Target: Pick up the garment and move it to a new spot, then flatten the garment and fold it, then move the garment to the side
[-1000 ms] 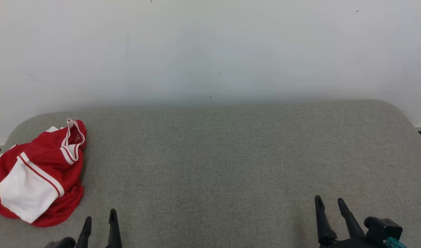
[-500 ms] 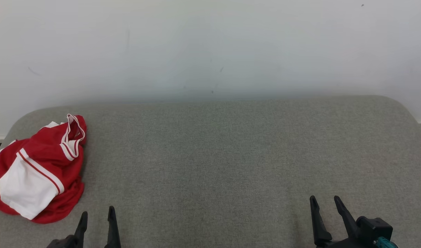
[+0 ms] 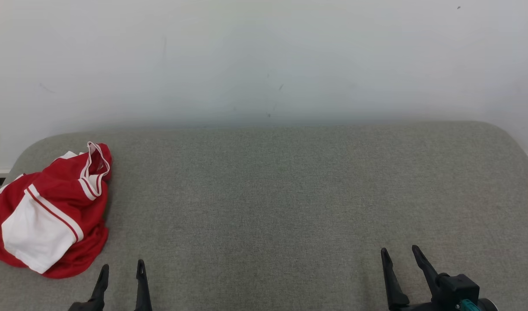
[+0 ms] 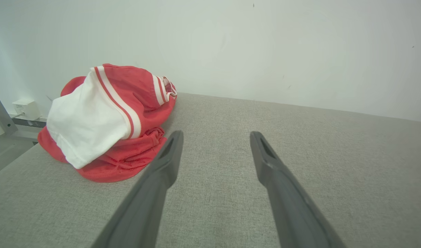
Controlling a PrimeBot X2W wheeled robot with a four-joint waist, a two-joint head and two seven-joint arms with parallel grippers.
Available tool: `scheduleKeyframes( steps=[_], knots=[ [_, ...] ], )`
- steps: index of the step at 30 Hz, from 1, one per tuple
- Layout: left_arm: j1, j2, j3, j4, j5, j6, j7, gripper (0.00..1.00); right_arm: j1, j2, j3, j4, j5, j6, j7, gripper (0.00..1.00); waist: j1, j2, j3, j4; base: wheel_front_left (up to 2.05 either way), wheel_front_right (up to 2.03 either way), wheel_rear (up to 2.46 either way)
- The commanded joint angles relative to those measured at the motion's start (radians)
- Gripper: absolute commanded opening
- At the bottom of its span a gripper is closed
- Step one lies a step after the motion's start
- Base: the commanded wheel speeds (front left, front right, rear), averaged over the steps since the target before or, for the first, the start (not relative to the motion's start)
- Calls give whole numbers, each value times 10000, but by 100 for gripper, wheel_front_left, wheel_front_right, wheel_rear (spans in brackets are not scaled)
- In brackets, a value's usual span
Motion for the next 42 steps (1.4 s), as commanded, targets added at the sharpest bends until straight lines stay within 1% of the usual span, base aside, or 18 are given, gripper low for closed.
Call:
scheduleKeyframes(
  steps=[1,8,14,23,27,31,33,42],
  knots=[
    [107,33,26,-1,263,40,-79,100,-80,-28,28,13,-188,-23,-98,100,-1,-1,-12,5,0,0,0],
    [148,14,34,153,502,25,-202,100,-83,-30,66,152,-566,-24,-230,100,-1,-1,-48,20,0,0,0],
    [97,-6,36,338,10,-116,-189,100,-110,-29,31,288,-398,-24,-245,100,-1,-1,-30,28,0,0,0],
    [-77,-15,4,471,-26,-192,-189,100,-113,-29,-2,325,-341,-24,-253,100,-1,-1,-9,53,0,0,0],
    [-110,-16,-8,496,31,-191,-189,100,-95,-27,14,311,-341,-24,-259,100,-1,-1,-24,199,0,0,0],
    [-150,-16,-39,539,-29,-183,-189,100,-43,-27,-17,283,-424,-24,-256,100,-1,-1,-34,468,0,0,0],
    [-158,-15,-88,542,-20,-162,-189,100,20,-27,-110,280,-500,-24,-257,100,-1,-1,-45,734,0,0,0],
    [37,10,55,549,165,-120,-189,100,55,-26,-128,316,-404,-24,-244,100,-1,-1,-105,2370,0,0,0]
  ],
)
